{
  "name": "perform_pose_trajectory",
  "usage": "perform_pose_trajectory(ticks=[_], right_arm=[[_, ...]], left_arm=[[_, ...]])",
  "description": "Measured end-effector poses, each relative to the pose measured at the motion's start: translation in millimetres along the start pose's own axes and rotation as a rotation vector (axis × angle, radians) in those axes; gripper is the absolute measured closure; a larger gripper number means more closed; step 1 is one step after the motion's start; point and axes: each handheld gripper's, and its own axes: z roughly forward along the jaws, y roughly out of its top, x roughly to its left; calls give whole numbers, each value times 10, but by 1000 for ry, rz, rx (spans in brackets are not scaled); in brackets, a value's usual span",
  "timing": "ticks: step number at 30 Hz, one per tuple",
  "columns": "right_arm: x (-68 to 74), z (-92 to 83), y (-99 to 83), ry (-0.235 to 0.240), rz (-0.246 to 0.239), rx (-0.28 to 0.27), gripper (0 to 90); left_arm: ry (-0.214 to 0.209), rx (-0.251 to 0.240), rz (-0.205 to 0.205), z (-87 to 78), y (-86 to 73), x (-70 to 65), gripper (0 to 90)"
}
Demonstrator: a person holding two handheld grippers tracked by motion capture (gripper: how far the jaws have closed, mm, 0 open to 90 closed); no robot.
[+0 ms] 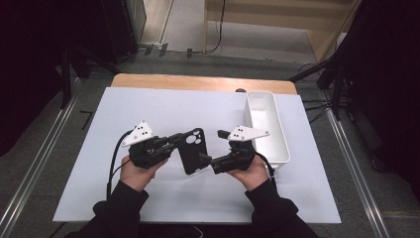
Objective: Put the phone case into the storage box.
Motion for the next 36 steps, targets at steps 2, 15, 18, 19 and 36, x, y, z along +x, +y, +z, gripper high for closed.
perform_pose_trajectory(ticks=[2,15,18,19,36], right_arm=[[24,24,-4,-38,-1,12,0],[154,115,-44,-112,-2,-12,0],[201,140,-51,-122,-19,-9,0],[215,146,-52,-124,-25,-9,0],[329,238,-60,-174,-10,-15,0]], left_arm=[[15,-2,-3,-8,2,6,801],[106,10,-13,29,-5,-77,800],[126,0,-10,31,-4,-104,800],[139,-2,-9,27,-2,-119,799],[166,13,-50,48,13,-174,799]])
